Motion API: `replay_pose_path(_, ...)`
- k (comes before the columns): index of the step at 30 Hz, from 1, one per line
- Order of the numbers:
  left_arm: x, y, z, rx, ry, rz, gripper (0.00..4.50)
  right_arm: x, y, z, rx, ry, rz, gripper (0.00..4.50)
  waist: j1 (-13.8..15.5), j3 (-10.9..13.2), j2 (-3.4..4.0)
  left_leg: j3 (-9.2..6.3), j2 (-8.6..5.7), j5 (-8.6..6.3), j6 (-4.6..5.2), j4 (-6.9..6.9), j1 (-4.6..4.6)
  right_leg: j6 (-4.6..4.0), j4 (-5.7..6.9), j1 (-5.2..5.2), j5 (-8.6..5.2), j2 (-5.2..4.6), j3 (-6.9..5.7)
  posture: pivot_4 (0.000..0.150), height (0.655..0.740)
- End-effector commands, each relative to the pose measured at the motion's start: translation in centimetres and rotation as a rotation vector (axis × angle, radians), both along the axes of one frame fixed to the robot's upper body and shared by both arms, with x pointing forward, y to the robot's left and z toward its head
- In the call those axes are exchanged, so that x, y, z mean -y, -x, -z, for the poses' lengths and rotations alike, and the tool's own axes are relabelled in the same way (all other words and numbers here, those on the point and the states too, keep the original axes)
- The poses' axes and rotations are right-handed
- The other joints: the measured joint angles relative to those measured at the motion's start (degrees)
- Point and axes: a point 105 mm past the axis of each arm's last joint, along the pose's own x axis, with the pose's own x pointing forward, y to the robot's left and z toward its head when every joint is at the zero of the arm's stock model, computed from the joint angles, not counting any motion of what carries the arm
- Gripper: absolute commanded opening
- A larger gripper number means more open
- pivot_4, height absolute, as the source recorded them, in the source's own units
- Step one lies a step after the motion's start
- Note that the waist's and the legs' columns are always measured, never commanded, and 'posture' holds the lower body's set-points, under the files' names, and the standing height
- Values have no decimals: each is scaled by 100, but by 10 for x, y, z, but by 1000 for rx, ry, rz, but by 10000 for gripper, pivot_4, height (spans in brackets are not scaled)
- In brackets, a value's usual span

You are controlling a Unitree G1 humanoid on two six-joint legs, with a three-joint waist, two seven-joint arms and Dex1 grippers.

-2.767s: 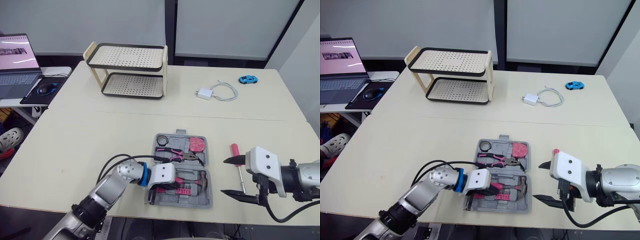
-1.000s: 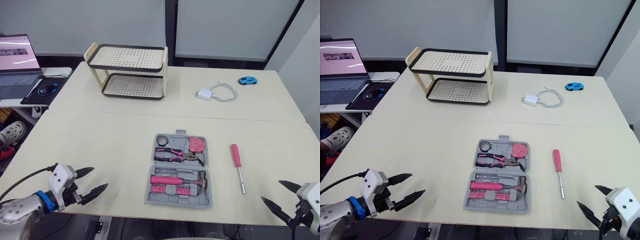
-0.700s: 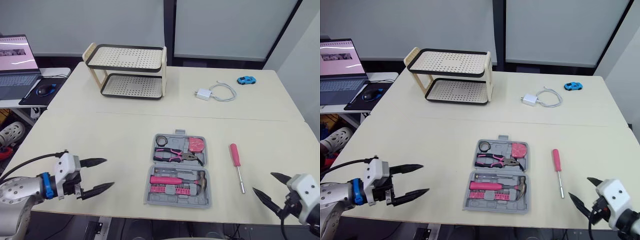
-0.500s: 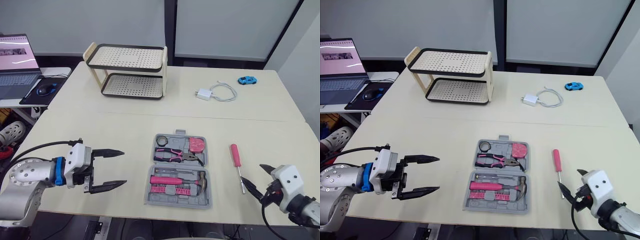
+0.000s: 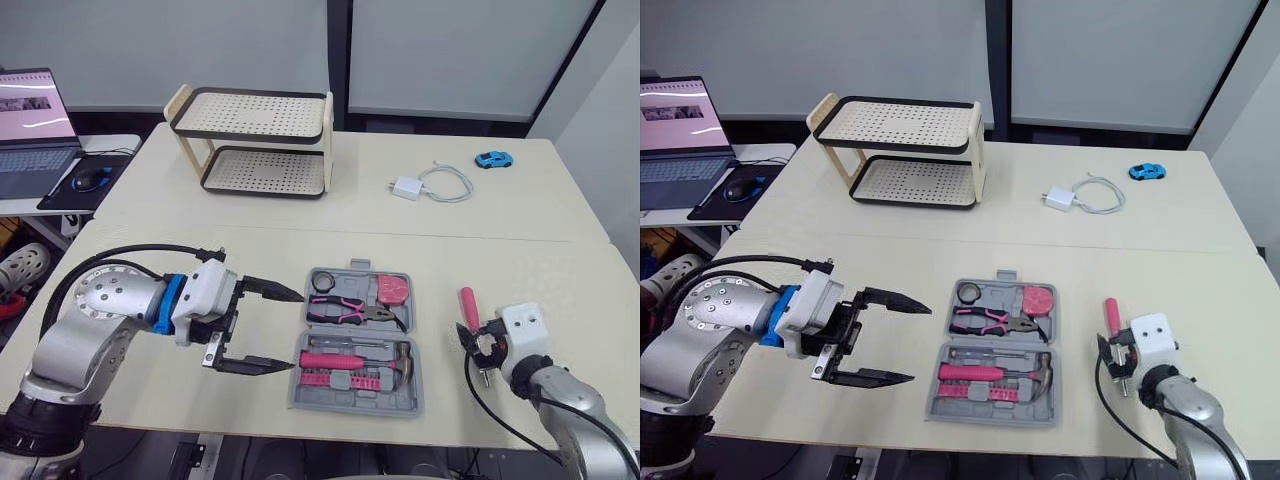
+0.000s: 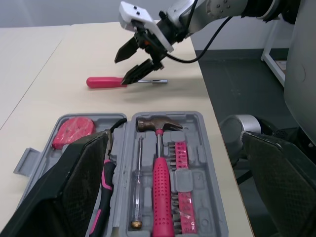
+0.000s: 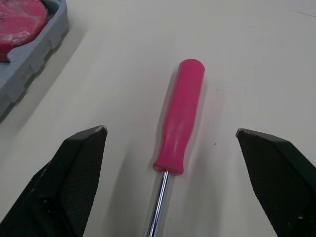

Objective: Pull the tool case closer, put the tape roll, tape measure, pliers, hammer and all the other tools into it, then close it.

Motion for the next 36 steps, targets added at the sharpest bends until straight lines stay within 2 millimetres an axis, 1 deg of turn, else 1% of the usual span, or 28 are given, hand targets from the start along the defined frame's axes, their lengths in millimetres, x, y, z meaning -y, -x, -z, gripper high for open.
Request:
replay_pose_path(1,9,4,-7,16,20,53,44705,8,-7,-3,14,14,67,45000,0,1,1,-1,0,0,0,0,-3,0,0,-3,0,0,0,1500,7350)
replay_pose_path(5,13,4,-7,27,28,69,44705,8,-8,3,-10,10,106,45000,0,1,1,-2,0,0,0,0,-5,0,1,-6,0,1,-1,1500,7350)
replay_pose_path(7,13,3,-7,26,27,68,45000,7,-6,6,-25,1,121,40826,0,1,1,-2,0,0,0,0,-5,0,1,-6,0,1,-1,1500,7350)
replay_pose_path(9,14,3,-6,24,27,65,45000,5,-4,9,-37,-6,119,35505,0,1,1,-2,0,0,0,0,-6,0,1,-7,0,1,-1,1500,7350)
replay_pose_path(10,14,3,-6,24,26,66,45000,3,-3,10,-43,-10,118,31712,0,1,1,-2,0,0,0,0,-7,0,2,-7,0,1,-1,1500,7350)
replay_pose_path(11,14,3,-5,25,25,66,45000,2,-2,12,-48,-17,121,28880,0,1,2,-2,0,0,0,0,-7,0,2,-7,0,1,-1,1500,7350)
replay_pose_path(13,14,3,-5,25,23,63,45000,1,-1,13,-52,-26,135,24088,-3,1,2,-3,0,0,0,0,-6,0,2,-8,0,1,-1,1500,7350)
replay_pose_path(19,14,0,-5,34,25,46,45000,1,-1,13,-45,-30,142,14291,-4,1,2,-2,0,0,0,0,-7,0,2,-8,0,1,-1,1500,7350)
replay_pose_path(22,13,-2,-4,40,23,30,45000,4,-2,8,-31,-23,141,8115,-4,1,2,-3,0,0,0,0,-6,0,2,-8,0,1,-1,1500,7350)
replay_pose_path(23,11,-3,-3,41,19,23,45000,6,-2,5,-20,-18,139,6730,-4,1,2,-3,0,0,0,0,-7,0,2,-9,0,1,-1,1500,7350)
replay_pose_path(24,10,-3,-2,43,16,14,45000,7,-3,0,-7,-14,131,6674,-4,1,2,-3,0,0,0,0,-7,0,2,-9,0,1,-1,1500,7350)
replay_pose_path(27,1,-5,1,46,-5,-21,45000,5,-5,-21,41,21,44,6674,-10,6,10,-1,0,0,0,1,-8,0,2,-10,0,1,0,1500,7350)
replay_pose_path(29,-6,-4,4,47,-30,-36,45000,-1,-5,-35,59,71,-63,6674,-15,7,11,0,0,0,0,0,-10,1,3,-15,0,1,2,1500,7350)
replay_pose_path(31,-15,-2,9,43,-60,-51,45000,-12,-3,-47,52,135,-216,6674,-30,8,13,-1,0,0,0,0,-12,1,5,-19,0,2,1,1500,7350)
replay_pose_path(33,-24,3,14,33,-98,-56,45000,-30,2,-58,35,213,-412,6674,-45,8,13,-2,0,0,1,0,-14,1,5,-20,0,2,1,1500,7350)
replay_pose_path(34,-29,5,17,35,-119,-58,45000,-40,7,-61,17,259,-526,6673,-56,8,13,-2,0,0,1,1,-13,0,5,-19,0,2,0,1500,7350)
replay_pose_path(36,-37,9,22,28,-154,-59,45000,-54,16,-65,-23,328,-699,6673,-57,10,14,-2,0,0,1,2,-13,1,5,-19,0,1,0,1500,7350)
